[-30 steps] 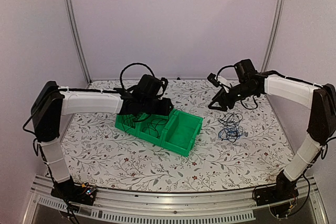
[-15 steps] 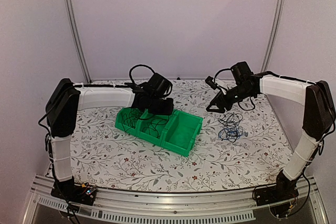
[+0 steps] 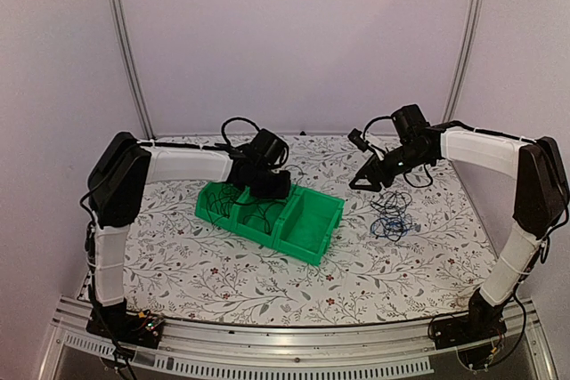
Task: Untangle the cables
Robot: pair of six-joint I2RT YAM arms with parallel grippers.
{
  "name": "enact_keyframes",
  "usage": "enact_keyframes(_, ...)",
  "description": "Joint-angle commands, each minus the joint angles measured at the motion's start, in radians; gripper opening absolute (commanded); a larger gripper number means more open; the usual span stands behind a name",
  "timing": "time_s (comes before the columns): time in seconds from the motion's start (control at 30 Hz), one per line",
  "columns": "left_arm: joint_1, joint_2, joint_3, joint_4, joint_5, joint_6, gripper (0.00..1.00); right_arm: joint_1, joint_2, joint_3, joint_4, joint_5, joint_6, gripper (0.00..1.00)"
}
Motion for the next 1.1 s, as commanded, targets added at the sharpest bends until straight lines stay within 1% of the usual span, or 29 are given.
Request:
enact_keyframes(0.0,0.018,0.022,0.033,0.040,0.050,0.026,0.15,0.001,0.009,-0.004,0.000,-0.007,0.009,0.58)
enact_keyframes(0.03,0.018,0.020,0.032,0.050,0.056,0.032,0.10,0.001,0.009,-0.006,0.000,-0.006,0.009,0.58)
enact_keyframes(0.17,0.018,-0.015,0.001,0.101,0.062,0.049,0.00,0.001,0.009,-0.011,-0.002,-0.005,0.009,0.57)
enact_keyframes(0.33,0.018,-0.095,-0.084,0.128,0.016,0.042,0.00,0.001,0.009,-0.009,-0.001,-0.007,0.010,0.57)
enact_keyframes(0.47,0.018,-0.162,-0.165,0.096,-0.018,0.024,0.00,0.001,0.012,-0.009,0.004,-0.010,0.014,0.57)
enact_keyframes(0.63,0.014,-0.255,-0.315,0.128,-0.005,-0.015,0.00,0.001,0.014,-0.011,0.016,-0.019,0.024,0.57)
enact_keyframes(0.77,0.005,-0.289,-0.369,0.163,0.035,-0.007,0.00,0.001,0.021,-0.010,0.024,-0.029,0.033,0.57)
enact_keyframes(0.8,0.001,-0.293,-0.368,0.176,0.034,0.001,0.03,0.001,0.023,-0.011,0.026,-0.032,0.036,0.57)
enact_keyframes(0.87,-0.005,-0.287,-0.350,0.186,0.012,0.018,0.22,0.001,0.027,-0.009,0.027,-0.038,0.041,0.57)
enact_keyframes(0.93,-0.005,-0.262,-0.305,0.186,0.000,0.036,0.33,0.001,0.030,-0.010,0.027,-0.042,0.044,0.57)
enact_keyframes(1.0,-0.003,-0.223,-0.261,0.185,0.001,0.057,0.38,0.001,0.031,-0.011,0.026,-0.044,0.046,0.57)
enact_keyframes(1.07,-0.004,-0.182,-0.223,0.184,0.008,0.071,0.40,0.001,0.030,-0.015,0.023,-0.046,0.046,0.57)
